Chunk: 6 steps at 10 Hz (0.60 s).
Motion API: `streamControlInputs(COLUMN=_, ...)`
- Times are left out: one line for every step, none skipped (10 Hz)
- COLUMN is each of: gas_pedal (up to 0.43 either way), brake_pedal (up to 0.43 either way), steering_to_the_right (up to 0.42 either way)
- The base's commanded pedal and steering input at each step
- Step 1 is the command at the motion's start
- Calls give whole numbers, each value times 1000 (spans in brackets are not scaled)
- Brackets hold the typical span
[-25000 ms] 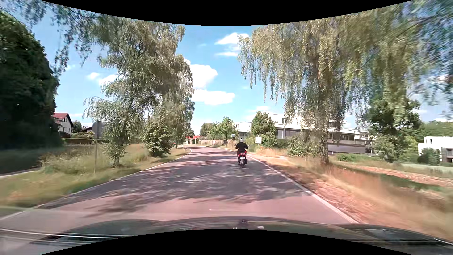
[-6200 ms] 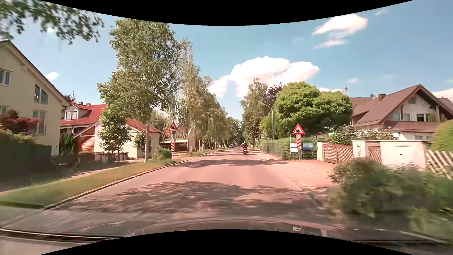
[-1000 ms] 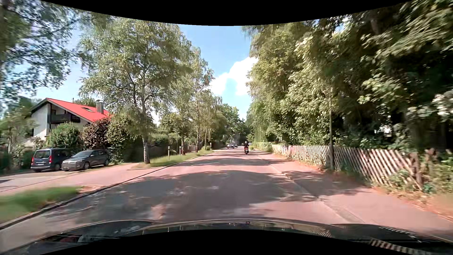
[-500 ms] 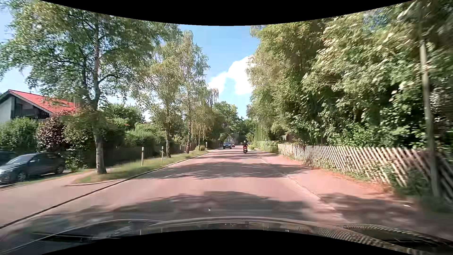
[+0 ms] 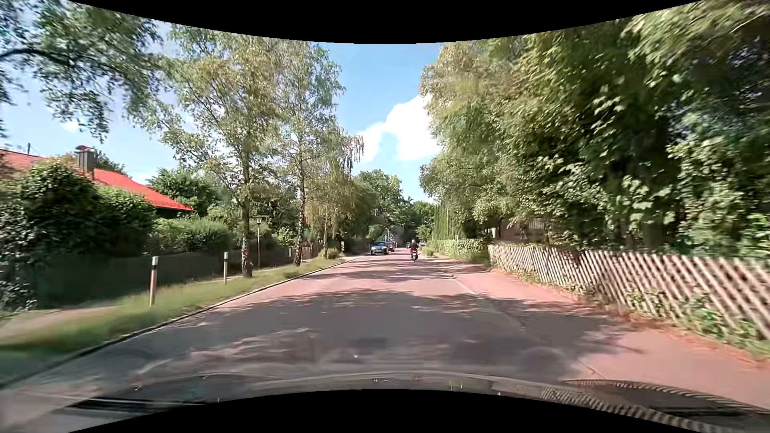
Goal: Follow the waypoints while adhering to traffic rules and regulations
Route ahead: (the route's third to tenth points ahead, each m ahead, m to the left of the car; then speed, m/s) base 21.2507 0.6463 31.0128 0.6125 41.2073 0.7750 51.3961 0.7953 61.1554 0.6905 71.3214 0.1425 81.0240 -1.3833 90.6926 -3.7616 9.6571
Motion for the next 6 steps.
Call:
streamControlInputs(gas_pedal=110, brake_pedal=12, steering_to_the_right=6)
streamControlInputs(gas_pedal=110, brake_pedal=12, steering_to_the_right=6)
streamControlInputs(gas_pedal=110, brake_pedal=12, steering_to_the_right=9)
streamControlInputs(gas_pedal=110, brake_pedal=12, steering_to_the_right=13)
streamControlInputs(gas_pedal=110, brake_pedal=12, steering_to_the_right=13)
streamControlInputs(gas_pedal=118, brake_pedal=12, steering_to_the_right=11)
